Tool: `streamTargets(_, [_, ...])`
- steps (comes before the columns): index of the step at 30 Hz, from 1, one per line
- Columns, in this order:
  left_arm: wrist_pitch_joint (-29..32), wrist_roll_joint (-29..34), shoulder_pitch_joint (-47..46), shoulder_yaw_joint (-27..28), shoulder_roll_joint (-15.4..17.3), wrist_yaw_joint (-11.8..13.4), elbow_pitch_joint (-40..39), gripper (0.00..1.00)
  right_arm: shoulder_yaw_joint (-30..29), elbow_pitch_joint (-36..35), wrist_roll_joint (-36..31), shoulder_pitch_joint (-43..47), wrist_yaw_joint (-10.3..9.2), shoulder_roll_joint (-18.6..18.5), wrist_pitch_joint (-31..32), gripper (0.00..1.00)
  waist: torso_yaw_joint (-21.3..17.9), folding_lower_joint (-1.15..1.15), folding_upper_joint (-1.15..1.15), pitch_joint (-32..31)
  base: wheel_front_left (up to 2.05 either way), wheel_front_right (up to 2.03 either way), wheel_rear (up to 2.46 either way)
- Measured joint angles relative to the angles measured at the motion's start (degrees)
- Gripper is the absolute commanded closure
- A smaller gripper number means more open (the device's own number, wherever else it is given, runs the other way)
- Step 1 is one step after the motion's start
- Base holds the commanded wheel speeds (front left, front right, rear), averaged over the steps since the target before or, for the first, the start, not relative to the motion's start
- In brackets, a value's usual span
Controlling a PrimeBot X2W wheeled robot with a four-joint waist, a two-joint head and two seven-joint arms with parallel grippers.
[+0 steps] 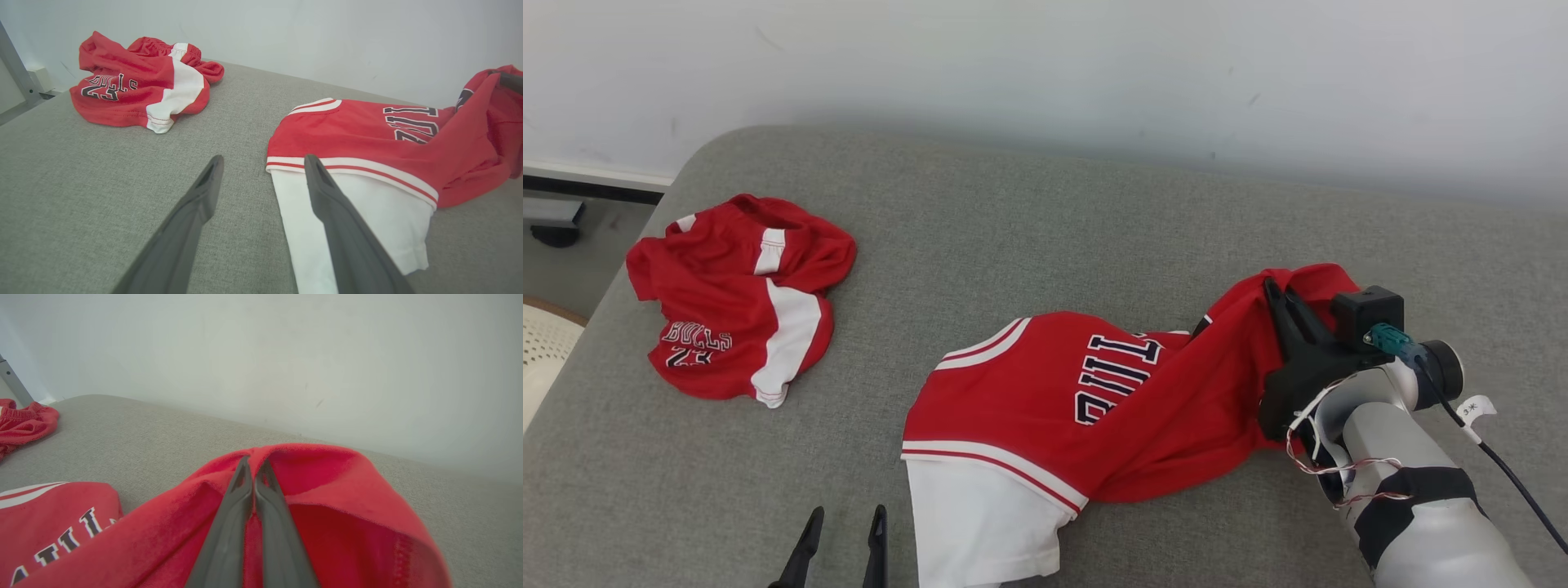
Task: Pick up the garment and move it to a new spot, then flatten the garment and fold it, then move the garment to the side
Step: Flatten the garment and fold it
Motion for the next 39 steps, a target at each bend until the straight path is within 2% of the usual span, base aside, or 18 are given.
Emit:
streamTargets(1, [0.00, -0.03, 0.02, -0.12, 0.00, 0.00, 0.04, 0.00, 0.03, 1.09, -0.33, -0.52, 0.00, 0.04, 0.00, 0.09, 0.27, 0.00, 0.00, 0.27, 0.00, 0.00, 0.00])
streamTargets(2, [0.00, -0.07, 0.02, -0.15, 0.00, 0.00, 0.09, 0.00, -0.01, 1.96, -0.48, -0.92, 0.00, 0.18, 0.00, 0.00, 0.47, 0.00, 0.00, 0.50, 0.00, 0.00, 0.00])
streamTargets(5, [-0.01, -0.22, 0.08, 0.32, 0.00, 0.00, 0.13, 0.00, 0.03, 1.60, -0.58, -1.17, 0.00, 0.73, 0.00, 0.00, 0.49, 0.00, 0.00, 0.88, 0.00, 0.00, 0.00])
streamTargets(9, [0.00, -0.36, 0.37, 1.51, 0.01, 0.01, 0.11, 0.00, -0.02, -3.85, -0.65, 0.91, 0.00, 0.75, 0.00, 0.00, -0.68, 0.00, 0.00, 0.76, 0.00, 0.00, 0.00])
streamTargets(17, [0.00, -0.35, 0.48, 3.11, 0.01, 0.01, 0.12, 0.00, -1.04, -18.03, 1.03, 14.25, 0.00, -0.53, 0.00, 0.00, -3.89, 0.00, 0.00, -0.20, 0.00, 0.00, 0.00])
streamTargets(22, [0.00, -0.45, 0.70, 3.42, 0.01, 0.01, -0.42, 0.00, -1.45, -23.07, 1.12, 22.77, 0.00, -0.26, 0.00, 0.00, -5.02, -0.01, 0.00, -0.42, 0.00, 0.00, 0.00])
streamTargets(29, [0.00, -0.53, 1.42, 3.16, 0.00, 0.01, -0.38, 0.00, -1.49, -22.69, 1.01, 24.50, 0.00, 1.07, -0.01, 0.00, -5.39, 0.00, 0.00, -0.28, 0.00, 0.00, 0.00])
streamTargets(34, [0.00, -0.49, 1.44, 2.76, -0.01, 0.01, -0.15, 0.00, -1.86, -15.89, 0.64, 21.86, 0.00, 1.53, -0.01, 0.00, -4.32, 0.00, 0.00, -0.61, 0.00, 0.00, 0.00])
streamTargets(35, [0.00, -0.49, 1.44, 2.75, -0.01, 0.01, -0.11, 0.00, -1.63, -13.63, 0.80, 21.12, 0.00, 1.71, -0.01, 0.08, -4.05, 0.00, 0.00, -0.72, 0.00, 0.00, 0.00])
streamTargets(36, [-0.01, -0.48, 1.44, 2.68, 0.00, 0.01, -0.11, 0.00, -1.16, -11.61, 1.19, 20.60, 0.00, 1.85, 0.00, 0.64, -3.78, 0.00, 0.00, -0.84, 0.00, 0.00, 0.00])
streamTargets(37, [0.00, -0.45, 1.46, 2.67, 0.01, 0.01, -0.08, 0.00, -0.83, -9.98, 1.75, 20.04, 0.00, 2.08, 0.00, 0.78, -3.54, -0.01, 0.00, -0.95, 0.00, 0.00, 0.00])
streamTargets(38, [0.00, -0.43, 1.46, 2.66, -0.02, 0.01, -0.01, 0.00, -0.51, -8.56, 2.23, 19.52, 0.00, 2.26, 0.00, 1.00, -3.30, 0.00, 0.00, -1.09, 0.00, 0.00, 0.00])
streamTargets(39, [0.00, -0.43, 1.48, 2.74, -0.01, 0.01, 0.11, 0.00, -0.20, -7.92, 2.60, 18.96, 0.00, 2.43, 0.00, 1.00, -3.13, 0.00, 0.00, -1.24, 0.00, 0.00, 0.00])
